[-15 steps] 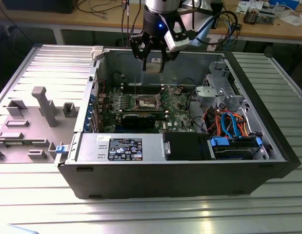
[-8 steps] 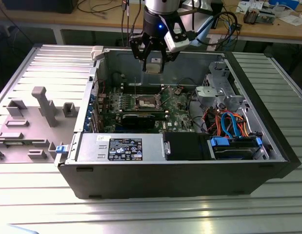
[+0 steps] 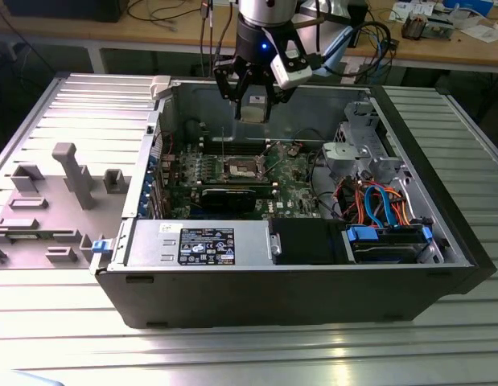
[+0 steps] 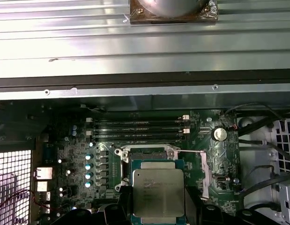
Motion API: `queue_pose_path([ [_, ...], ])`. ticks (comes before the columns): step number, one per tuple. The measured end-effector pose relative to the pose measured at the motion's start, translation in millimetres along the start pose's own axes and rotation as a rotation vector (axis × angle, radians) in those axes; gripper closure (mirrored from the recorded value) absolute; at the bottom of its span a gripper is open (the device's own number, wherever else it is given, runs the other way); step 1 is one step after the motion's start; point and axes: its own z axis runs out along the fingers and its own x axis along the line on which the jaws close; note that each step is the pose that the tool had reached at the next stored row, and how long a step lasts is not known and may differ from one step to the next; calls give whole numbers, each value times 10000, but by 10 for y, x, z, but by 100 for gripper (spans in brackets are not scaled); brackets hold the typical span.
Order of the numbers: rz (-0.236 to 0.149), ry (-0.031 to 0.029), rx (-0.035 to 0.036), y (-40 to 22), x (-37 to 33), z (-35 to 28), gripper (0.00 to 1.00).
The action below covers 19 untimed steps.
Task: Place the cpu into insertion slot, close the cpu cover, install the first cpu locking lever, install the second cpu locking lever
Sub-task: 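Place the cpu into insertion slot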
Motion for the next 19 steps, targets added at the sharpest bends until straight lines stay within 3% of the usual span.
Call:
queue_pose_path([
  [7, 0, 0, 11, -9, -1, 36, 46],
  [13, -228, 18, 105, -17, -1, 56, 46],
  [19, -357, 28, 122, -55, 14, 73, 46],
])
